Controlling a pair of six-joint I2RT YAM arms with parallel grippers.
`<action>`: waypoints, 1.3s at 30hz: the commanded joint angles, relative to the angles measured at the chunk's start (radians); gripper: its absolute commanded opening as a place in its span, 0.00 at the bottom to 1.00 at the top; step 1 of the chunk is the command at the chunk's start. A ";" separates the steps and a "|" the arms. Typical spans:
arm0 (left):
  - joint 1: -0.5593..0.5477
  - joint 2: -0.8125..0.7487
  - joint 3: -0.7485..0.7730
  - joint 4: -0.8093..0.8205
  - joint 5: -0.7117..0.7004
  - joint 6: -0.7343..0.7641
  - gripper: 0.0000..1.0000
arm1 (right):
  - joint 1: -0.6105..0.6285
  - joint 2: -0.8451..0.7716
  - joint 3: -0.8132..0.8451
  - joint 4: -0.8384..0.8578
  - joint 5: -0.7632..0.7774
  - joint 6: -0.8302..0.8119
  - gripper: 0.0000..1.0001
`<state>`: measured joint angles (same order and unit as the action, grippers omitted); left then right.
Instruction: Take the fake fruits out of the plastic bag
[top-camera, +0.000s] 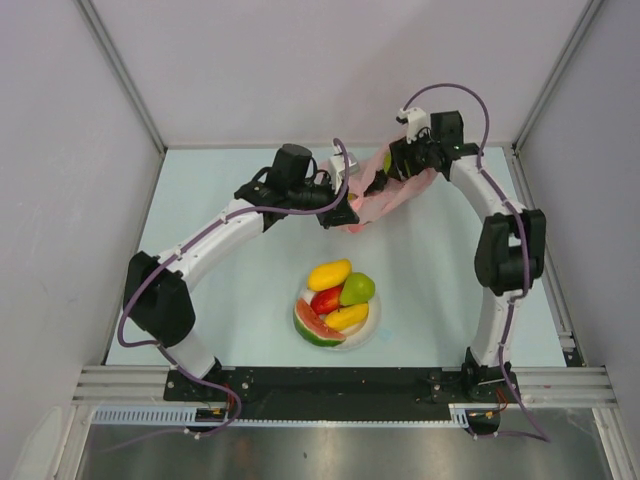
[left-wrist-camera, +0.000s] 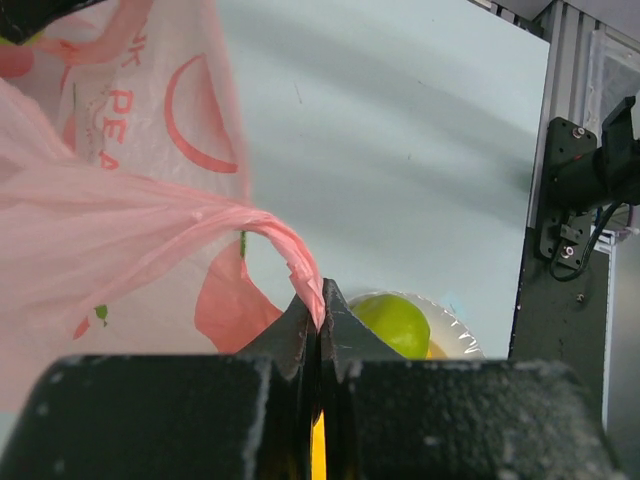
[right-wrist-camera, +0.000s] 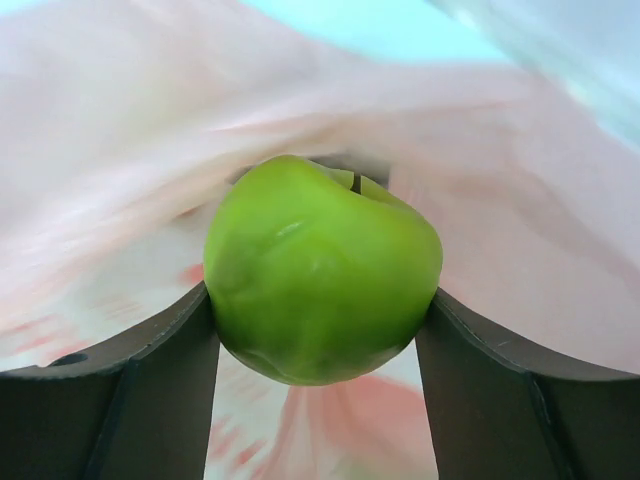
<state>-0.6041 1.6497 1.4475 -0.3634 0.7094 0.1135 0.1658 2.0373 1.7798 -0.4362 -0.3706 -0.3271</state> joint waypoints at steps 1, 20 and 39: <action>-0.006 -0.008 0.017 0.057 0.010 -0.001 0.00 | 0.012 -0.192 -0.077 0.010 -0.133 0.017 0.08; 0.017 -0.050 0.027 0.021 -0.024 0.057 0.00 | 0.188 -0.727 -0.450 -0.341 -0.105 -0.245 0.00; 0.020 -0.283 -0.233 0.163 0.030 0.024 0.00 | 0.937 -0.991 -0.968 -0.128 0.283 -0.552 0.00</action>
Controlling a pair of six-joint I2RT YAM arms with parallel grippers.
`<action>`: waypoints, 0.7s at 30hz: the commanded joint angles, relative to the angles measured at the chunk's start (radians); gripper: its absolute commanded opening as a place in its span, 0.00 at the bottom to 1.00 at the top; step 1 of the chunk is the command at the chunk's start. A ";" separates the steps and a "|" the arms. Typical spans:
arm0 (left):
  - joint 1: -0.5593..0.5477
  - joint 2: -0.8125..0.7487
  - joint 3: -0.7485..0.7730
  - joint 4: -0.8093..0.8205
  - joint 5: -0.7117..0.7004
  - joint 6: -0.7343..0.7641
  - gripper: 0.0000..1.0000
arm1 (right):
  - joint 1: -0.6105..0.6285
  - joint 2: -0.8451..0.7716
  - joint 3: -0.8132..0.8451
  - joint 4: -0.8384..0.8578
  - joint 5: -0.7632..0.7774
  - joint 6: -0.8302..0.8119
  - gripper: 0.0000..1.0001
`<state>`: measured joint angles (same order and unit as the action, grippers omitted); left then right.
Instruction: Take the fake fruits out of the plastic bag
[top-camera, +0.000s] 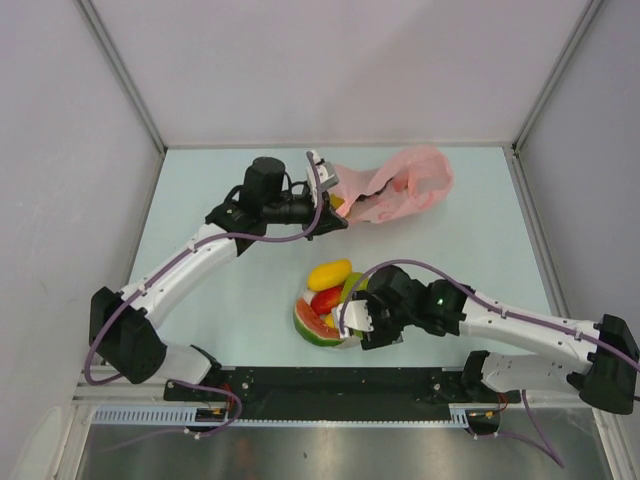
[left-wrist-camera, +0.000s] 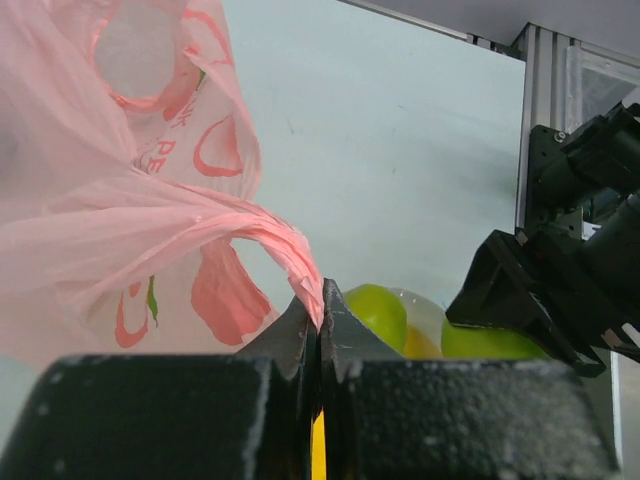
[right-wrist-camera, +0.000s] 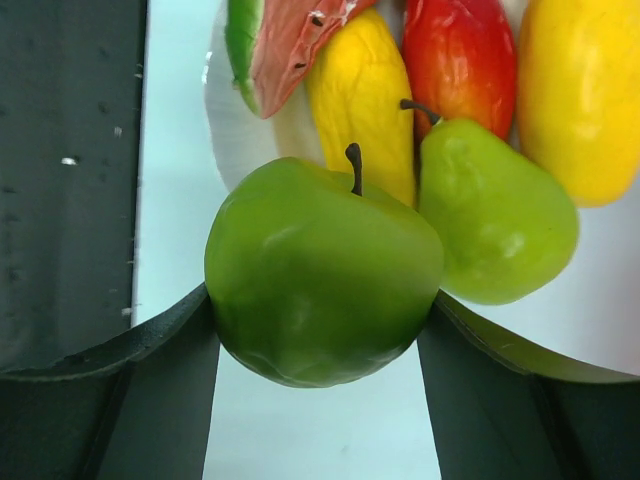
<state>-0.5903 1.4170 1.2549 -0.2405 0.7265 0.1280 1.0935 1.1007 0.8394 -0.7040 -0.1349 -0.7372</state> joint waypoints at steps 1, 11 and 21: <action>0.006 -0.065 -0.049 0.035 0.010 0.033 0.00 | 0.011 -0.061 -0.033 0.146 0.028 -0.178 0.00; 0.006 -0.081 -0.075 0.024 0.017 0.038 0.00 | 0.017 -0.042 -0.076 0.170 -0.051 -0.355 0.14; 0.006 -0.073 -0.064 0.041 0.024 0.025 0.00 | 0.032 0.011 -0.088 0.176 -0.095 -0.412 0.14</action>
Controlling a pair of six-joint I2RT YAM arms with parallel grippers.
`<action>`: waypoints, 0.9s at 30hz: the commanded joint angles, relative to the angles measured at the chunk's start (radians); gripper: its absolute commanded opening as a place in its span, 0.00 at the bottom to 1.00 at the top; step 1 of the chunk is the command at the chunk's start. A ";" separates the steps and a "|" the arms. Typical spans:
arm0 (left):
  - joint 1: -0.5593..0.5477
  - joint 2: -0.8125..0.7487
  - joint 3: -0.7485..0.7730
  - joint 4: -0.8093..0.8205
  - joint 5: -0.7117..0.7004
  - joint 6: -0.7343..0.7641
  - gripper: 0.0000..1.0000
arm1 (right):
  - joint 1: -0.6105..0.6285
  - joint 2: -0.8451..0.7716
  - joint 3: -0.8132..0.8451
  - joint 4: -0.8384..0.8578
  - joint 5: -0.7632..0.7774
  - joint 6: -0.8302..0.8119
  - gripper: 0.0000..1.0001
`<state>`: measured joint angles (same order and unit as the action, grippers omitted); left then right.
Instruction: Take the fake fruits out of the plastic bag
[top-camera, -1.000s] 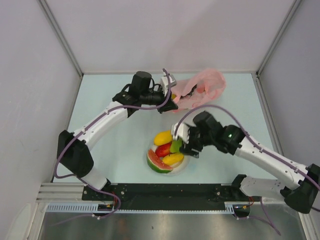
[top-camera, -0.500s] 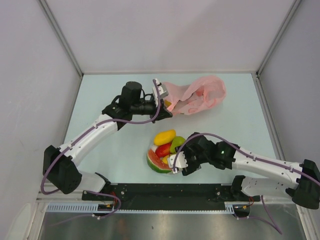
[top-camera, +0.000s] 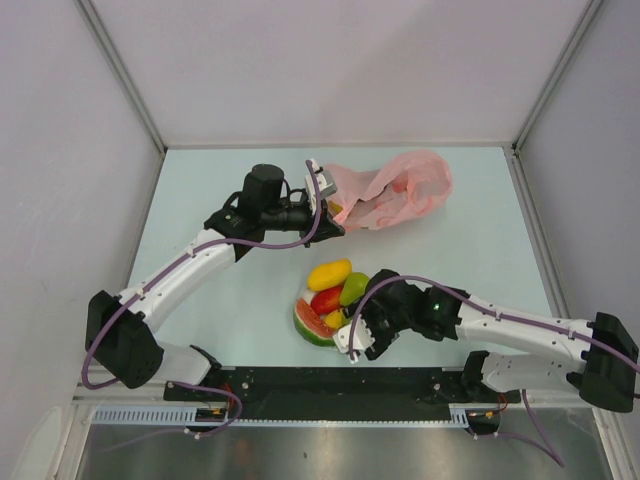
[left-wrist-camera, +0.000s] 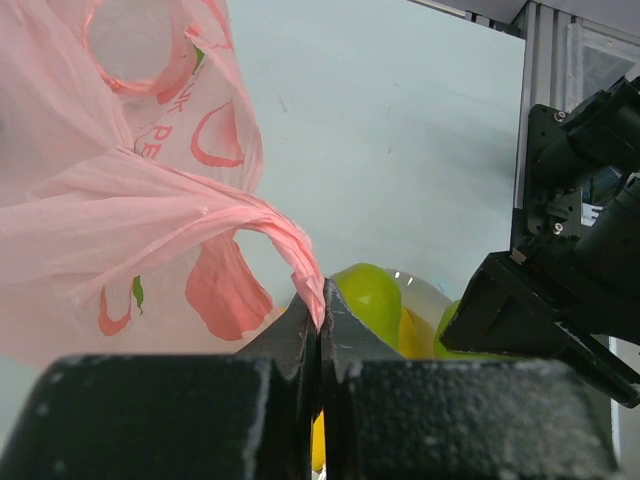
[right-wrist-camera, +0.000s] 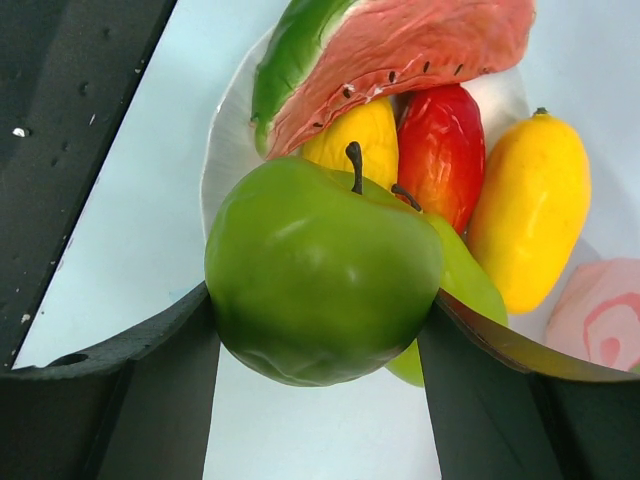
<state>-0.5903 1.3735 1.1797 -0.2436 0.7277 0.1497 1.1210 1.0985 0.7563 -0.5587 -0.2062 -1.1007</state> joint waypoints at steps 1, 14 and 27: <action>0.006 -0.030 0.009 0.046 0.027 0.002 0.00 | 0.005 0.023 -0.009 0.031 -0.016 -0.056 0.16; 0.006 -0.021 0.021 0.049 0.035 0.004 0.00 | 0.011 0.069 -0.018 0.062 0.041 -0.083 0.59; 0.006 -0.024 0.020 0.050 0.041 0.004 0.00 | 0.033 0.006 -0.020 0.016 0.099 -0.082 0.88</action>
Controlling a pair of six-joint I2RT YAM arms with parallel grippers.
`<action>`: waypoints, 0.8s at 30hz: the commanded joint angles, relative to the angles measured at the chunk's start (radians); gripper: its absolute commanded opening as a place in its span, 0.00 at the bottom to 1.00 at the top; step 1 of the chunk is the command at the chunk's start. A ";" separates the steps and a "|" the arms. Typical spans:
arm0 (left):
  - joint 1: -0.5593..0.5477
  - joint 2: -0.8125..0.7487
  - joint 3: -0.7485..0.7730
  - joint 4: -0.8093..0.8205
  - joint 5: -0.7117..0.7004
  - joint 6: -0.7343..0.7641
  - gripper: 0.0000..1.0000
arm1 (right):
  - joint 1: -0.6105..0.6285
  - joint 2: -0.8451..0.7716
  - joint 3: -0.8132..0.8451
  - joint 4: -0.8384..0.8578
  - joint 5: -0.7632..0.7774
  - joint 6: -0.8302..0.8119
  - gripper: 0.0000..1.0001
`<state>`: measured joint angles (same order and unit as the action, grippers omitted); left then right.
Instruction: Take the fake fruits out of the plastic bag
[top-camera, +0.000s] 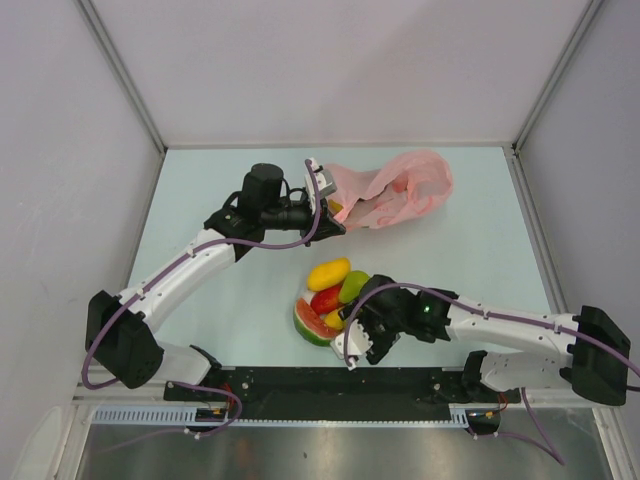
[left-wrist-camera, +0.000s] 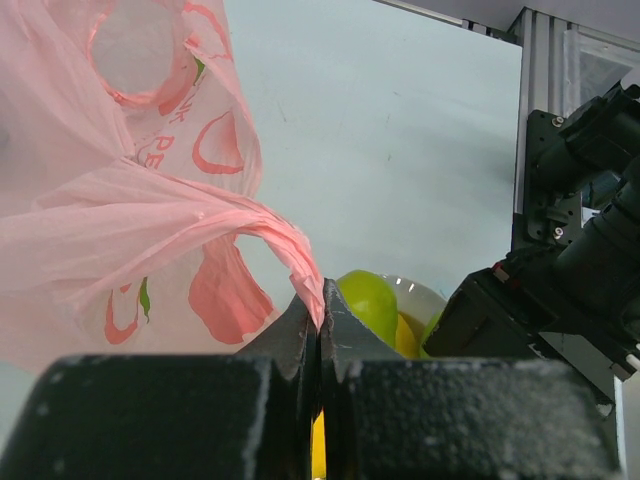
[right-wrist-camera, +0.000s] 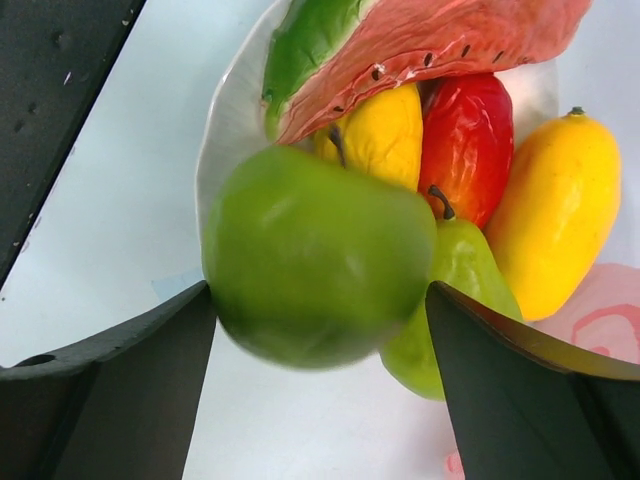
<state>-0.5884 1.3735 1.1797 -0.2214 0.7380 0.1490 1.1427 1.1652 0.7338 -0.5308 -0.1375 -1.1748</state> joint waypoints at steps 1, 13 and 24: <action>0.004 -0.025 0.020 0.030 0.031 0.004 0.00 | 0.009 -0.093 0.004 -0.018 0.026 -0.003 0.99; 0.004 -0.022 0.020 0.028 0.023 -0.014 0.00 | 0.037 -0.326 0.004 -0.101 0.232 0.040 1.00; 0.004 -0.005 0.104 -0.199 -0.164 0.052 0.00 | -0.254 -0.305 0.085 0.402 0.413 0.234 0.94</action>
<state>-0.5884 1.3758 1.2259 -0.3264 0.6563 0.1371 1.0485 0.7216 0.7315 -0.3519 0.2146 -1.1141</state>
